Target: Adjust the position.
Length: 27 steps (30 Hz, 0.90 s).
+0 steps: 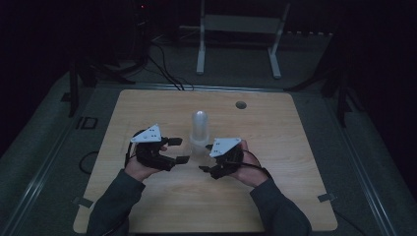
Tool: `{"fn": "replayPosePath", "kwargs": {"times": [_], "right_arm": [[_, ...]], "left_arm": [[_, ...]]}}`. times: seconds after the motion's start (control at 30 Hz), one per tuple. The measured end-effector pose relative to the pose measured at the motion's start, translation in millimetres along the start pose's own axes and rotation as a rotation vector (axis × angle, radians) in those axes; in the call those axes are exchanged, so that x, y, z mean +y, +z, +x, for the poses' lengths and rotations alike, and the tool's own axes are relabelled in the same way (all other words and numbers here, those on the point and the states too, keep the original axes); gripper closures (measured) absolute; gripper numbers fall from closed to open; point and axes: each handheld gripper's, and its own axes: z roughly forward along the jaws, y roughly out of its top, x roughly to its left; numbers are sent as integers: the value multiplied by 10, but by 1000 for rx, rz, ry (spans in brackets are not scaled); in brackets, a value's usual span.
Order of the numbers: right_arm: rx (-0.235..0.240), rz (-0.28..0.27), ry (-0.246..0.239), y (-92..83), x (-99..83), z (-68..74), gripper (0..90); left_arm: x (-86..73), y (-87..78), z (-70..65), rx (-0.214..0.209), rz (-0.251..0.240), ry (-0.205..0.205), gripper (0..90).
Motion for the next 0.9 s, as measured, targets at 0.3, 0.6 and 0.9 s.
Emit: {"fn": "replayPosePath", "kwargs": {"times": [0.3, 0.6, 0.9], "right_arm": [[-11, 54, -32, -26, 5, 13, 282], [-20, 93, -57, -57, 35, -13, 282], [-30, 144, -84, -43, 80, -19, 282]], "left_arm": [[9, 12, -24, 6, 36, 26, 255], [34, -12, -24, 33, 96, 61, 255], [125, -27, -63, 73, 173, 117, 255]]}}
